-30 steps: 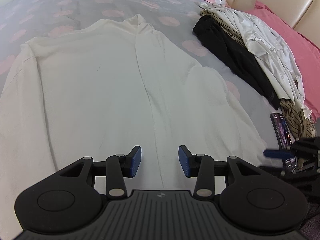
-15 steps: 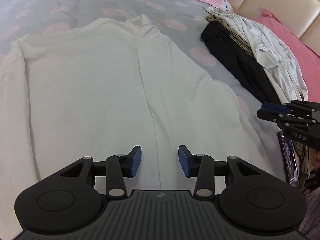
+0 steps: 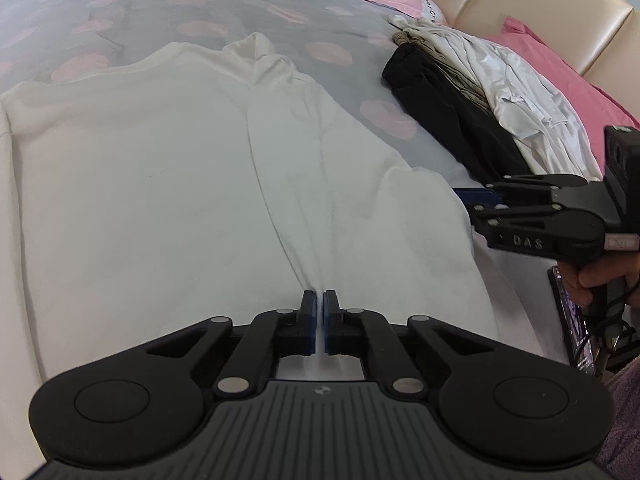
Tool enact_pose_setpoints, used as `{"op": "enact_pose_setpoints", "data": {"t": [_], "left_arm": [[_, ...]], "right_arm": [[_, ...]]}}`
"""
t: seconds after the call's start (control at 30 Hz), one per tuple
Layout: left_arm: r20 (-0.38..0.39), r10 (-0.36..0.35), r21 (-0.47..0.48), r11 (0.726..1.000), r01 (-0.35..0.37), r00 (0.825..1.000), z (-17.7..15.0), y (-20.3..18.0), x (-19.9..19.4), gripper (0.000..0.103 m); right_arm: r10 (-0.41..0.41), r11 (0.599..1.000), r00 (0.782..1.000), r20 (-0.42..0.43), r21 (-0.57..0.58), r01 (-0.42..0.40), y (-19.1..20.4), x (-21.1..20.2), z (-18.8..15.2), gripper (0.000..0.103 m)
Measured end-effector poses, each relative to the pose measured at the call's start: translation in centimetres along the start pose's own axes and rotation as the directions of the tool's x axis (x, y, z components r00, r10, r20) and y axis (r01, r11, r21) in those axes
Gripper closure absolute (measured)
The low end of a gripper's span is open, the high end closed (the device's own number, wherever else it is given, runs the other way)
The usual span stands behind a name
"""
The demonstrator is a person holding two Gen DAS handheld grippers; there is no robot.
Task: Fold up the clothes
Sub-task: 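Pinch the white shirt hem with the left gripper while the right gripper pinches beside it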
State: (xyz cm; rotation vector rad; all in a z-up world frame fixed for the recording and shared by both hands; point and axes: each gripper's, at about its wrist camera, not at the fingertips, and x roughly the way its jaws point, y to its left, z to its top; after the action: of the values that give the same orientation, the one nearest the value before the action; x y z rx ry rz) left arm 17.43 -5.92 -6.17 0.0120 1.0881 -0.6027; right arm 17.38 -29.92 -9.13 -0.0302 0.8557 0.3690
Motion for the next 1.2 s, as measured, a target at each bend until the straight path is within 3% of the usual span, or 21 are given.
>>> {"op": "enact_pose_setpoints", "data": {"t": [0.1,0.37,0.5,0.57,0.67,0.8,0.93,1.2], "left_arm": [[-0.003,0.026,0.006,1.000,-0.026,1.000,0.0,-0.1,-0.4,0.103],[-0.007,0.052,-0.015,0.999,-0.053,0.999,-0.1,0.8,-0.8,0.103],[-0.010,0.053,-0.018,0.998,-0.053,0.999,0.0,0.7,-0.7,0.101],[-0.003,0.059,-0.014,0.998,-0.059,0.998,-0.1,0.7,-1.2,0.100],[0.021,0.078,0.020,0.997,-0.079,0.997,-0.4,0.1,-2.1,0.100],[0.049,0.085,0.043,0.995,-0.087,0.995,-0.9,-0.7,-3.6,0.095],[0.025,0.055,0.093,0.994,-0.057,0.998,-2.3,-1.7,-5.0,0.095],[-0.087,0.032,0.155,0.988,-0.018,0.996,-8.2,-3.2,-7.8,0.088]], "right_arm": [[-0.002,1.000,1.000,-0.004,0.001,0.002,0.1,-0.2,0.2,0.093],[-0.104,0.993,0.995,-0.004,-0.064,0.104,0.3,-0.1,-0.2,0.096],[-0.105,0.994,0.994,-0.019,-0.032,0.105,0.0,-0.7,0.3,0.092],[-0.120,0.993,0.993,-0.014,-0.004,0.120,-0.1,-1.6,0.4,0.079],[-0.134,0.991,0.991,-0.001,0.009,0.134,0.3,-3.2,-0.1,0.078],[-0.109,0.994,0.994,-0.008,0.025,0.109,1.8,-5.5,-1.3,0.078],[-0.065,0.997,0.997,-0.047,0.027,0.067,4.3,-7.5,-3.4,0.078],[0.036,0.999,0.992,-0.118,0.045,-0.030,10.8,-11.0,-9.4,0.078]]}}
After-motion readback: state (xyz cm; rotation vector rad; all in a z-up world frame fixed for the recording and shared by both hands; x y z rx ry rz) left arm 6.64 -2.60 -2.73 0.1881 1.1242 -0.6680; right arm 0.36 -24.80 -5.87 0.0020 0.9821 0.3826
